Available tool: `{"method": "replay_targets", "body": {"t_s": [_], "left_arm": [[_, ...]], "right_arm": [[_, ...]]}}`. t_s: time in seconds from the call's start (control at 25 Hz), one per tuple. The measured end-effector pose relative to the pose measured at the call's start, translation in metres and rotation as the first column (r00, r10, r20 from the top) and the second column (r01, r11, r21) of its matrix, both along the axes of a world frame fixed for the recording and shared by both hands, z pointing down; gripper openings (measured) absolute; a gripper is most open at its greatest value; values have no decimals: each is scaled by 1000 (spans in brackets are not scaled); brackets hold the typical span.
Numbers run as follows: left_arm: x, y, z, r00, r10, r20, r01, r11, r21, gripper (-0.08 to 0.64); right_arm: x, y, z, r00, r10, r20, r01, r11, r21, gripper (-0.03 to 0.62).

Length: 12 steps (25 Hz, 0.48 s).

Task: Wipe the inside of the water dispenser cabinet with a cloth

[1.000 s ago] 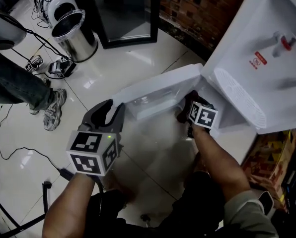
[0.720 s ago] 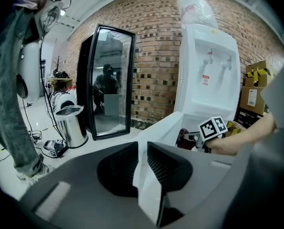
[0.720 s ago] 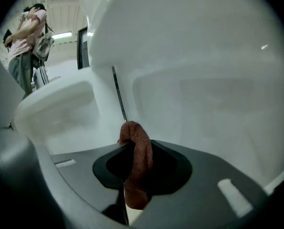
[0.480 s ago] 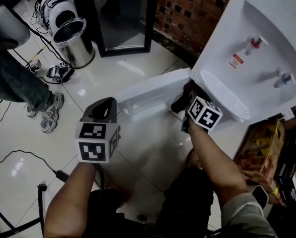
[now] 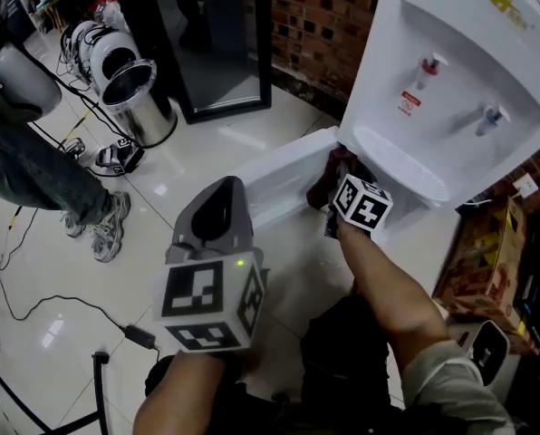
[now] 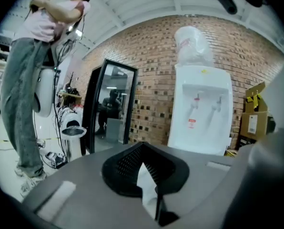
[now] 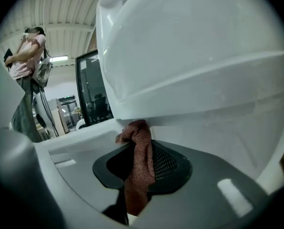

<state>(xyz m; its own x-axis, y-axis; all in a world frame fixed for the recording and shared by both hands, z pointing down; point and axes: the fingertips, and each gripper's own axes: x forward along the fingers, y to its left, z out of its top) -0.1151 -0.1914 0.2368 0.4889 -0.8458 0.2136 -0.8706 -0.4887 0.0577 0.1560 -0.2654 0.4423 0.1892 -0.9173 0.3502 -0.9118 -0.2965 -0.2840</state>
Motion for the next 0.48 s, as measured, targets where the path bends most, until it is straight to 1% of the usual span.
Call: {"method": "replay_targets", "body": {"t_s": [0.08,0.16,0.2,0.32,0.48], "left_arm": [[13,11,-5,1000,26,15,-26,1000,13,2],[28,17,6,996,76,52,-76,997,-8,2],[36,18,13,993,103,56,-101,995,-24,2],[61,16,23,988,151,25,-150,987,-57,0],[84,25,25,979,203,-10,-203,975,-85,0]], "right_arm": [[-1,-2,1,1000,4,-30,-4,1000,-2,95],[-1,-3,-1,999,12,-43,-11,1000,14,95],[0,-4,-1,999,17,-46,-16,1000,22,95],[15,4,-4,998,50,-38,-48,998,39,95],[41,27,-6,994,103,-25,-102,994,45,95]]}}
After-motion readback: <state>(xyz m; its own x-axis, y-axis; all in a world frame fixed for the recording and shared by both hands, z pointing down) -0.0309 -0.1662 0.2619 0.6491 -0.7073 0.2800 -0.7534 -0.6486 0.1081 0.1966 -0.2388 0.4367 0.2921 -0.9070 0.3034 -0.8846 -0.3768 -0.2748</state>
